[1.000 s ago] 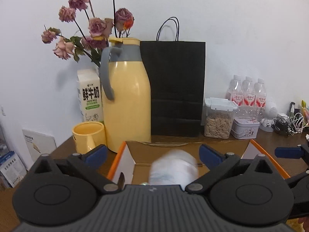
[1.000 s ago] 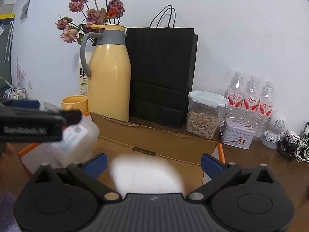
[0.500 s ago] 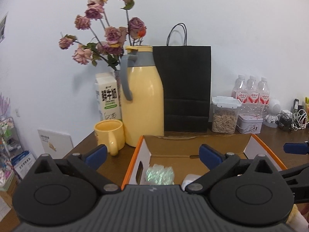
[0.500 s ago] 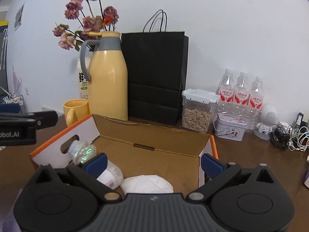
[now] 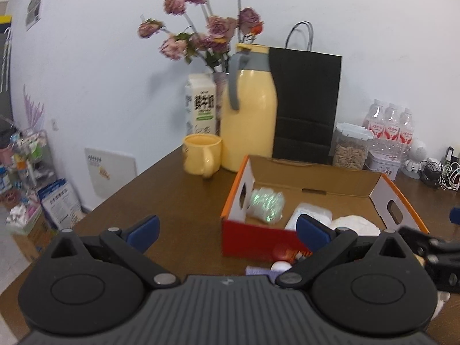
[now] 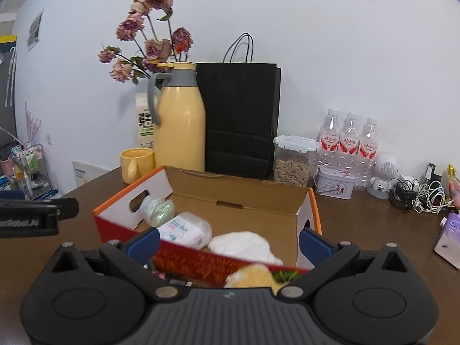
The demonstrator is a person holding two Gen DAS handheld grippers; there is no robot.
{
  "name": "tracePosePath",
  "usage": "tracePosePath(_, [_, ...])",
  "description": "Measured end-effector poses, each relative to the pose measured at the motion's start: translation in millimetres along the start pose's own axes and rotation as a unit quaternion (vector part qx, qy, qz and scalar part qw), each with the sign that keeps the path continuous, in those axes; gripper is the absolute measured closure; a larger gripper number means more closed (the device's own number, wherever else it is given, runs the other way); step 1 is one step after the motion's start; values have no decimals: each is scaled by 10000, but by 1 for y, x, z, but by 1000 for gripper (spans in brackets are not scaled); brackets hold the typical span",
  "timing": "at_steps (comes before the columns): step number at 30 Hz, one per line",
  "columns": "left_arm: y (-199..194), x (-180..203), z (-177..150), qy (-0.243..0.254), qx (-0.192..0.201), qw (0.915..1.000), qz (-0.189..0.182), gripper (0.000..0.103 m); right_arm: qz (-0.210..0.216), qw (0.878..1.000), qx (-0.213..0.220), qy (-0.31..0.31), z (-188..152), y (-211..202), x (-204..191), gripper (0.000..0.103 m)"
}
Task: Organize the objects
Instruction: 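Move both tools back over the remaining table items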
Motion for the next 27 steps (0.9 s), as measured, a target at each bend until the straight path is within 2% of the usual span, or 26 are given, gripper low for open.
tracePosePath(14, [-58,-4,-19,-4,128,9999,-58,0,-118,9997,-89,-198,-40,-70,0,0])
tracePosePath(27, [-97,-3,-64,112,124,9997,-160,0,-185,9996,-182,-139,-89,-109,8,0])
Point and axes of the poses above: each gripper's, at about its wrist camera, not at the fingertips, and y roughly the way its jaws point, x to its right, z to its top, the point moved 6 cm from there along y, roughly the way its jaws point, and after that the axes turned 14 degrees about y, right-handed, at the moved point
